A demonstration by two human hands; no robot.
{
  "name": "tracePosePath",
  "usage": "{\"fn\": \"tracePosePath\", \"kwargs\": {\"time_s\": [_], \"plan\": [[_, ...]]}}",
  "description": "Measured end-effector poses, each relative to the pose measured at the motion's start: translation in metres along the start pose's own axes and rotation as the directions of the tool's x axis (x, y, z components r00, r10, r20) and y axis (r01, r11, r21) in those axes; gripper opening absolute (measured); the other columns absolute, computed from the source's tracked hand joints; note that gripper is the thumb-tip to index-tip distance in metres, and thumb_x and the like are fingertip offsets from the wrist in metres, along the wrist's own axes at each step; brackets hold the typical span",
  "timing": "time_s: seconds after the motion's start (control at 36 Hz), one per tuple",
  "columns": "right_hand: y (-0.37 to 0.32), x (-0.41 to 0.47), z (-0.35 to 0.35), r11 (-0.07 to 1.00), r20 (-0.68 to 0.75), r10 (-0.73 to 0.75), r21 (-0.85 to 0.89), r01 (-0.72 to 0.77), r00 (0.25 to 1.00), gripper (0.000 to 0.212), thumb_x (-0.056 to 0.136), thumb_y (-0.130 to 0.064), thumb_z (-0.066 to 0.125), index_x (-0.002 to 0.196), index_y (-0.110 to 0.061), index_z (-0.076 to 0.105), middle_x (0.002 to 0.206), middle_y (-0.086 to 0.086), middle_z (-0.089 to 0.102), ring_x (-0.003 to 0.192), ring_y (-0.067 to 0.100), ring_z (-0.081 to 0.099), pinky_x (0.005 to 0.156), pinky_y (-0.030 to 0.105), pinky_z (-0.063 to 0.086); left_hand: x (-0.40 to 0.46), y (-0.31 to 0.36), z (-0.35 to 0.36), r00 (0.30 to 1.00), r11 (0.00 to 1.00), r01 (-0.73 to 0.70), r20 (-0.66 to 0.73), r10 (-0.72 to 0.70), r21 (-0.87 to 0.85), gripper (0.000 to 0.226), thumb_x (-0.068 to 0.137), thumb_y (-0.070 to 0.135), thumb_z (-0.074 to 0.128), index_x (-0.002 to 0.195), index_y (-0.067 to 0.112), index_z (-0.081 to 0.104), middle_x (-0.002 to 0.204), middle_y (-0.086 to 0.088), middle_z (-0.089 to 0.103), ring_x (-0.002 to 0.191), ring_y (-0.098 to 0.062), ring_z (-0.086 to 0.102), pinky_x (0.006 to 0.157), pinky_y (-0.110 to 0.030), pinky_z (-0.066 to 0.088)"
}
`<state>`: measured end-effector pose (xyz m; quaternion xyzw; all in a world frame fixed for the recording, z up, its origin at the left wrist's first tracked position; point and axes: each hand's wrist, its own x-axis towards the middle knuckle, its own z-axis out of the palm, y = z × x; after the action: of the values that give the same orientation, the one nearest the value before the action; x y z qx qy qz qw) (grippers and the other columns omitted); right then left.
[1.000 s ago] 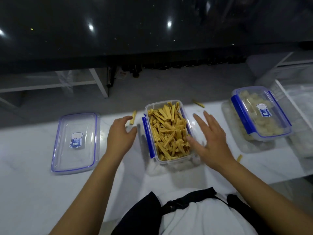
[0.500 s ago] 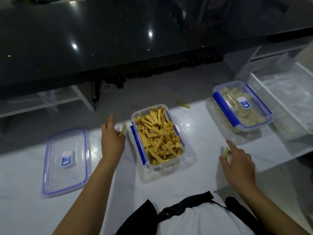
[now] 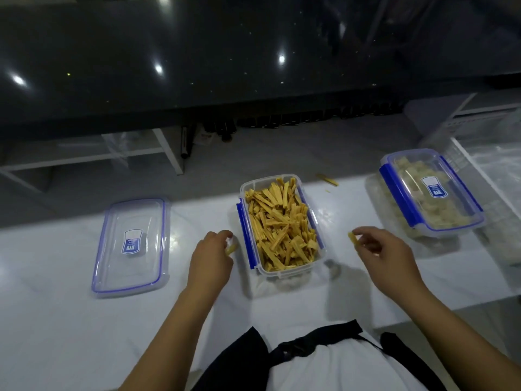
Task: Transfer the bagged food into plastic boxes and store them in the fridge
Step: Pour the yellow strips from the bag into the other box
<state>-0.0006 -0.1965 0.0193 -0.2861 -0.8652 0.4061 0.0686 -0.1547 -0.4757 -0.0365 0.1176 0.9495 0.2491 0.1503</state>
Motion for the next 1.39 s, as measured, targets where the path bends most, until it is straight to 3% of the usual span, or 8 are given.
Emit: {"fn": "tracePosePath", "kwargs": {"time_s": [0.11,0.25,0.39,0.58,0.83,1.03,1.17,1.39], "plan": [[-0.052,0.014,0.008,0.976,0.037,-0.120,0.187,0.111,0.992,0.023,0.089,-0.005,0.068,0.105,-0.023,0.071,0.085,-0.003,0.067,0.078,0.014,0.065,0.071,0.025,0.054,-0.006,-0.002,-0.002,1.000,1.000,-0.002,0.009,0.002,-0.004,0.042,0.087,0.006,0.069,0.124,0.025,0.064,0.117,-0.001,0.062,0.096,-0.015,0.059,0.084,-0.029,0.053],[-0.083,0.018,0.030,0.948,0.218,-0.317,0.046,0.315,0.923,0.025,0.091,-0.006,0.066,0.111,-0.021,0.072,0.096,-0.004,0.065,0.091,0.010,0.060,0.082,0.020,0.048,-0.012,-0.004,-0.004,1.000,0.999,0.000,0.016,0.000,-0.044,0.043,0.087,0.003,0.067,0.126,0.023,0.064,0.122,-0.002,0.061,0.096,-0.012,0.054,0.080,-0.022,0.044],[-0.067,0.017,0.039,0.970,0.215,-0.241,0.043,0.238,0.946,0.030,0.093,-0.012,0.066,0.121,-0.024,0.067,0.104,-0.007,0.062,0.099,0.008,0.057,0.086,0.018,0.045,-0.015,0.003,-0.019,0.996,0.957,0.079,-0.009,-0.085,-0.279,0.045,0.089,0.004,0.068,0.129,0.023,0.063,0.121,-0.003,0.064,0.095,-0.014,0.060,0.077,-0.023,0.052],[-0.024,0.017,0.028,0.989,0.118,-0.094,0.128,0.079,0.989,0.018,0.093,-0.027,0.067,0.108,-0.036,0.064,0.110,-0.018,0.064,0.106,0.004,0.060,0.081,0.015,0.046,-0.012,0.050,-0.049,0.994,0.802,-0.090,-0.109,0.032,-0.590,0.032,0.093,0.021,0.070,0.124,0.030,0.066,0.115,0.013,0.066,0.095,0.003,0.063,0.066,-0.012,0.055],[0.003,0.058,0.019,0.999,0.026,-0.005,0.043,0.004,1.000,0.028,0.092,-0.034,0.067,0.120,-0.034,0.061,0.125,-0.013,0.058,0.113,0.006,0.053,0.088,0.023,0.042,0.005,0.074,-0.028,0.982,0.904,-0.143,-0.170,0.080,-0.402,0.056,0.091,0.025,0.069,0.141,0.040,0.047,0.148,0.009,0.043,0.133,-0.013,0.040,0.103,-0.034,0.040],[-0.004,0.129,0.030,0.997,0.046,0.051,-0.062,-0.048,0.998,0.053,0.095,-0.035,0.062,0.144,-0.020,0.048,0.145,0.007,0.049,0.127,0.026,0.052,0.097,0.035,0.045,-0.010,0.049,-0.008,0.984,0.693,0.173,0.098,-0.146,-0.700,0.058,0.096,0.025,0.065,0.145,0.043,0.041,0.134,0.018,0.048,0.120,-0.007,0.047,0.065,-0.014,0.053],[-0.010,0.170,0.043,0.915,0.098,-0.001,-0.401,0.040,0.995,0.041,0.097,-0.030,0.058,0.135,-0.015,0.056,0.134,0.014,0.056,0.121,0.036,0.051,0.097,0.046,0.047,-0.013,0.044,-0.009,0.972,0.582,0.235,0.204,-0.119,-0.778,0.053,0.093,0.017,0.069,0.139,0.039,0.054,0.131,0.009,0.064,0.120,-0.020,0.062,0.089,-0.049,0.060],[-0.017,0.182,0.053,0.854,0.048,-0.064,-0.514,0.079,0.997,0.023,0.094,-0.010,0.055,0.110,-0.010,0.071,0.107,0.015,0.069,0.099,0.036,0.059,0.077,0.038,0.050,-0.011,0.048,-0.016,0.954,0.529,0.294,0.282,-0.104,-0.796,0.065,0.087,0.001,0.070,0.136,0.042,0.055,0.125,0.012,0.063,0.109,-0.020,0.068,0.081,-0.046,0.063]]}}
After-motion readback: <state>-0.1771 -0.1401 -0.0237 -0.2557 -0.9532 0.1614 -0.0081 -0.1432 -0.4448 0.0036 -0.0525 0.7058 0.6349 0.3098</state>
